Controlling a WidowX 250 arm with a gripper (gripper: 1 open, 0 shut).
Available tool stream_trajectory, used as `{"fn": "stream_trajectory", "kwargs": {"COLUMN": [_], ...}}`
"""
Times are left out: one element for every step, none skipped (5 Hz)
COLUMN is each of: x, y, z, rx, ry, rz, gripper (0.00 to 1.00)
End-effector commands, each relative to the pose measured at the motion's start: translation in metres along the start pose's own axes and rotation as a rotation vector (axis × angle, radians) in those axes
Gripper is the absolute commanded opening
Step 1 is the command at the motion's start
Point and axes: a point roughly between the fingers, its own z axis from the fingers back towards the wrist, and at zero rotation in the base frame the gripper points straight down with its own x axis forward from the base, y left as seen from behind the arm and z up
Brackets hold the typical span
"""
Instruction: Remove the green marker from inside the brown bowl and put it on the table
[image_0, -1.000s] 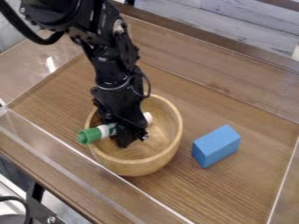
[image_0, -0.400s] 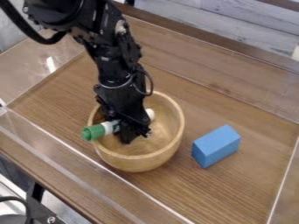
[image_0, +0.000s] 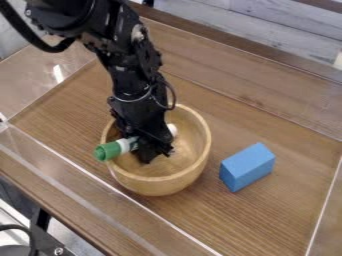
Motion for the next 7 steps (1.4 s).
{"fn": "stream_trajectory", "kwargs": {"x": [-0.008, -0.009, -0.011, -0.012, -0.014, -0.015, -0.016], "y": [-0.006, -0.008, -0.010, -0.013, -0.015, -0.017, -0.020], "z": [-0.014, -0.016, -0.017, -0.018, -0.019, -0.020, -0.020], "rx": [-0.015, -0.017, -0.020, -0.022, -0.024, -0.026, -0.028], "ry": [0.034, 0.037, 0.041, 0.046, 0.052, 0.058, 0.064], "rz": [0.013, 0.017, 0.021, 0.025, 0.029, 0.034, 0.039], "gripper": [0.00, 0.00, 0.00, 0.00, 0.00, 0.00, 0.00]}}
